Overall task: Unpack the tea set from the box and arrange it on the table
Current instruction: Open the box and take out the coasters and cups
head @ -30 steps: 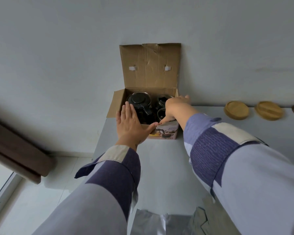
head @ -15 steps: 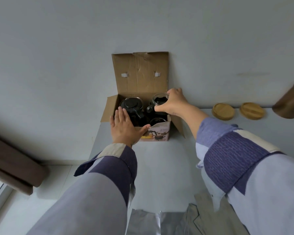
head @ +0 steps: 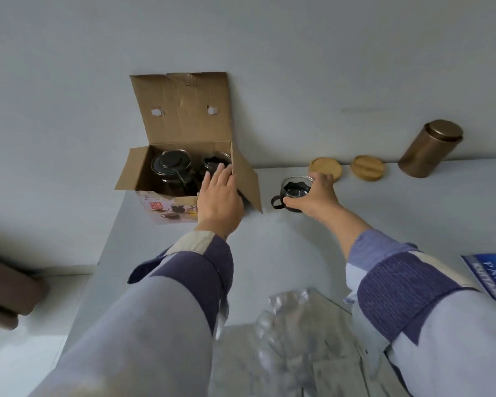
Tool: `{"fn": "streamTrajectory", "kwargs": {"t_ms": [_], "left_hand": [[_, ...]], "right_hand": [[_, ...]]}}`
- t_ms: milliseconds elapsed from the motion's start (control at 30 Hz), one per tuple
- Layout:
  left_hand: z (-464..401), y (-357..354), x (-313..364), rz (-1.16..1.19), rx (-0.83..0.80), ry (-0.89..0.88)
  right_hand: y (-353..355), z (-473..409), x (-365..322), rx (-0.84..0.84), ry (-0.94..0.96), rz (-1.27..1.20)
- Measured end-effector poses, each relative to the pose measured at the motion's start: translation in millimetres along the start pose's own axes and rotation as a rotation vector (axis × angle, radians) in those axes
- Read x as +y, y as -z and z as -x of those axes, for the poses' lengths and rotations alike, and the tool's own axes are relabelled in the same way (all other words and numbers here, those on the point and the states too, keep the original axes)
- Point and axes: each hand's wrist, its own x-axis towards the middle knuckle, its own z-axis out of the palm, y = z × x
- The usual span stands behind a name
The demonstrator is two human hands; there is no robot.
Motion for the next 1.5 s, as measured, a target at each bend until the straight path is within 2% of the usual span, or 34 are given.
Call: {"fn": "streamTrajectory", "kwargs": {"t_ms": [100, 300, 367, 700, 967, 1100, 1200, 1367, 1500], "left_hand": [[12.2, -25.3, 49.2, 0.063, -0.067, -0.06], [38.6, -77.9, 101.7, 0.092, -0.514, 0.038], [45.5, -88.8, 109.8, 0.105, -0.593, 0.067], [53.8, -106.9, 115.4, 0.088, -0.594, 0.078], [51.1, -103.1, 116.0, 0.089, -0.615, 0.09], [46.1, -95.6, 114.5, 0.119, -0.62, 0.098], [39.0, -80.1, 107.7, 0.034, -0.539, 0.051], [19.1, -29.9, 75.5, 0.17, -0.101, 0.018], [-0.3, 8.3, 26.5, 0.27, 0.1, 0.095]], "right_hand": [[11.9, 6.7, 40.0, 0.026, -0.061, -0.004], [25.7, 7.8, 107.4, 0.101, -0.137, -0.076], [28.0, 7.6, 120.2, 0.12, -0.141, -0.094], [24.3, -4.8, 149.5, 0.129, -0.14, -0.129], [35.2, -8.5, 144.4, 0.009, -0.167, -0.146], [52.0, -12.3, 125.2, 0.051, -0.112, -0.023], [58.1, -15.9, 97.1, 0.102, -0.004, 0.083], [34.9, -19.6, 36.6, 0.024, 0.173, 0.087], [-5.3, -17.8, -18.5, -0.038, 0.297, 0.059]]}}
